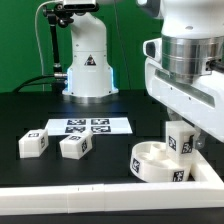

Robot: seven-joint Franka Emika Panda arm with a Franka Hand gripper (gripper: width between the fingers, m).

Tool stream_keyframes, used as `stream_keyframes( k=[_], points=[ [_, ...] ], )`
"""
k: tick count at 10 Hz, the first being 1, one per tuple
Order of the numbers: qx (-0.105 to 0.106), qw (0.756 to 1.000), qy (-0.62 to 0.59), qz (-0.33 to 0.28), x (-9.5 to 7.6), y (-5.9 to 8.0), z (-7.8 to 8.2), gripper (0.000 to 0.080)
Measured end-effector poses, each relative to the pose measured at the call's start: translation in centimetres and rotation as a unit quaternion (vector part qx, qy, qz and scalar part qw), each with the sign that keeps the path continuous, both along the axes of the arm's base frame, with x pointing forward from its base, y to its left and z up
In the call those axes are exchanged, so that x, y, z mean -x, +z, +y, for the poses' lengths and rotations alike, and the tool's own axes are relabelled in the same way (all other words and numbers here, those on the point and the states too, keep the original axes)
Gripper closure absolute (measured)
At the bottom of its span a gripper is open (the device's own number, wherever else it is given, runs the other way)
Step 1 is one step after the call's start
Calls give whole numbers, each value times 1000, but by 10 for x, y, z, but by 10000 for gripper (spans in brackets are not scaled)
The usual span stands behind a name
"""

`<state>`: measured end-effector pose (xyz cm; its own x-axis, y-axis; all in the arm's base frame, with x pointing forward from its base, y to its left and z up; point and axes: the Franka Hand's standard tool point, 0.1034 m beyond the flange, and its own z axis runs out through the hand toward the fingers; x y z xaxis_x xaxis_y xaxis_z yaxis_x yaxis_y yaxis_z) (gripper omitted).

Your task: Assemble stool

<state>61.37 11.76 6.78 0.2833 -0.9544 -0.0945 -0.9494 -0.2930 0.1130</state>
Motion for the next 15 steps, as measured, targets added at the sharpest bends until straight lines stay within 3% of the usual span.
stream_keyframes(
  k=[4, 5, 6, 8, 10, 13, 15],
  points=[
    [-7, 998, -66, -7, -4, 0, 0, 454],
    [-8, 998, -64, -7, -4, 0, 1, 361],
    [-9, 998, -58, -8, -5, 4, 1, 207],
    [-13, 999, -47, -17, -7, 16, 2, 163],
    [-16, 999, -44, -23, -7, 27, 1, 152],
    [-18, 999, -26, -24, -6, 25, 2, 151],
    [-29, 995, 92, -14, -4, 29, 3, 151]
  ],
)
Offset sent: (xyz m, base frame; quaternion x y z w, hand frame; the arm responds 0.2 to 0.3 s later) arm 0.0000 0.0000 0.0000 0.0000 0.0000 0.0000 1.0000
